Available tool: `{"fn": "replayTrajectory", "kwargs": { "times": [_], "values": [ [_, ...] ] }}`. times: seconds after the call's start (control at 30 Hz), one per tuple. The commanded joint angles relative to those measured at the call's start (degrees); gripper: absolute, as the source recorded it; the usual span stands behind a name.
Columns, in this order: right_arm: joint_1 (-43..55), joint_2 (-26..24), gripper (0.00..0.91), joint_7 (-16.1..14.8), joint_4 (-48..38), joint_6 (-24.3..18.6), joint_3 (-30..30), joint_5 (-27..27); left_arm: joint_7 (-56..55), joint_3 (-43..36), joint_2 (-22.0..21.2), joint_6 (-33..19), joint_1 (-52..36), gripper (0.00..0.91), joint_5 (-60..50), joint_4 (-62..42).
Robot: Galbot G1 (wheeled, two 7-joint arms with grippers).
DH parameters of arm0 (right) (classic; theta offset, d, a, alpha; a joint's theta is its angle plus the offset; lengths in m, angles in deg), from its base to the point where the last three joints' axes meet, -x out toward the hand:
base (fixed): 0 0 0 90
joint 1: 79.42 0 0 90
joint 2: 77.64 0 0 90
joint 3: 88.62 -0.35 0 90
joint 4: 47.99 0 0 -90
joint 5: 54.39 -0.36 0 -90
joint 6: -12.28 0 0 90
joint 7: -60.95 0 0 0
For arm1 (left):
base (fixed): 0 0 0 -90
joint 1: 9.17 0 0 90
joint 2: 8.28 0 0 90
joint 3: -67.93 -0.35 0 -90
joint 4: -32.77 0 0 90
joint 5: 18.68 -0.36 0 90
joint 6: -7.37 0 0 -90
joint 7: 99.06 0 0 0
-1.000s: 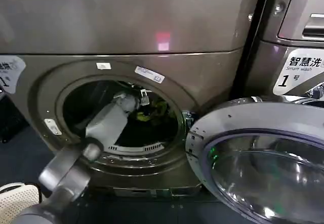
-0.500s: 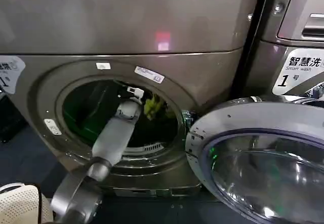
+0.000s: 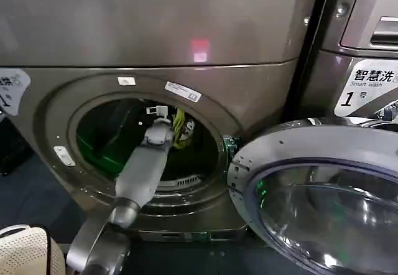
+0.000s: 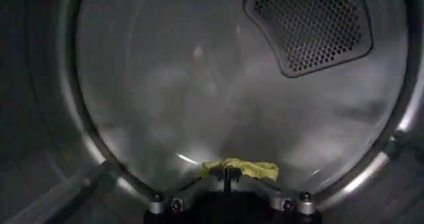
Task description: Grasp the clothes from the dryer.
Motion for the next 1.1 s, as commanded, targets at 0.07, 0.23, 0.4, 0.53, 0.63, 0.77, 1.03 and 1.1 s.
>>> {"fn": "replayTrajectory", "kwargs": {
  "times": [0.07, 0.23, 0.4, 0.53, 0.63, 0.77, 1.03, 1.1],
  "values": [
    [-0.2, 0.2, 0.907, 0.2, 0.7, 2.2, 0.1, 0.0, -1.4, 0.4, 0.1, 0.1, 0.7, 0.000, 0.7, 1.2],
    [0.1, 0.0, 0.907, 0.5, 0.5, 0.9, 0.2, -0.6, -0.8, 0.3, 0.1, 0.1, 0.8, 0.000, 0.5, 1.5],
    [0.0, 0.1, 0.907, 0.4, 0.4, 0.6, 0.1, -0.6, -0.6, 0.1, 0.1, 0.1, 0.7, 0.000, 0.3, 1.6],
    [0.0, 0.1, 0.907, 0.4, 0.4, 0.5, 0.1, -0.5, -0.5, 0.1, 0.2, 0.1, 0.8, 0.000, 0.3, 1.6],
    [0.1, 0.2, 0.907, 0.5, 0.4, 0.5, 0.2, -0.5, -0.4, 0.0, 0.2, 0.1, 1.0, 0.000, 0.1, 1.8],
    [0.1, 0.1, 0.907, 0.5, 0.3, 0.6, 0.1, -0.3, -0.3, 0.0, 0.1, 0.2, 1.0, 0.000, 0.1, 1.9],
    [0.2, 0.3, 0.907, 0.4, 0.3, 0.5, 0.2, -0.3, -0.1, 0.0, 0.2, 0.3, 1.1, 0.000, 0.0, 2.1],
    [0.1, 0.3, 0.907, 0.4, 0.3, 0.5, 0.1, -0.3, 0.0, 0.0, 0.2, 0.3, 1.2, 0.000, 0.0, 2.2]
  ]
}}
